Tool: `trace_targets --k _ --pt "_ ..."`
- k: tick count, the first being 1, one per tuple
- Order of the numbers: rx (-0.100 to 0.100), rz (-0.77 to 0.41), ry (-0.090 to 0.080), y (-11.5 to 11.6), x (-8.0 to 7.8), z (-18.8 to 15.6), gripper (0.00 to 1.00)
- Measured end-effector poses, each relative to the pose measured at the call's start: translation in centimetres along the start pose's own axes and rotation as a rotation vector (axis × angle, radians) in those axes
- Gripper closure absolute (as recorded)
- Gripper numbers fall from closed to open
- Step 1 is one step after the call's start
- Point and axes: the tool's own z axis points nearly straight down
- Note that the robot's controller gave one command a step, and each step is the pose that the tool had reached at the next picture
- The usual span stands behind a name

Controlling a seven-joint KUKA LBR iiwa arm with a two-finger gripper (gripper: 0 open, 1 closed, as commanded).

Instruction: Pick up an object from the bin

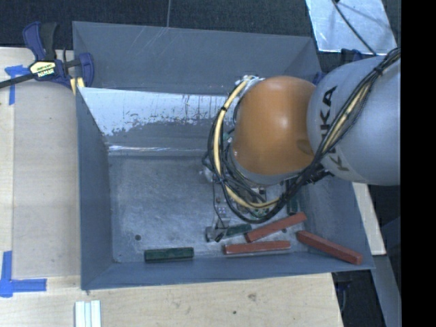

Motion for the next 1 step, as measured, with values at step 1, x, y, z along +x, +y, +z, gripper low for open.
trace_targets --k 1 --pt "0.005 -0.060 0.007 -10.57 -0.06 7.86 0.00"
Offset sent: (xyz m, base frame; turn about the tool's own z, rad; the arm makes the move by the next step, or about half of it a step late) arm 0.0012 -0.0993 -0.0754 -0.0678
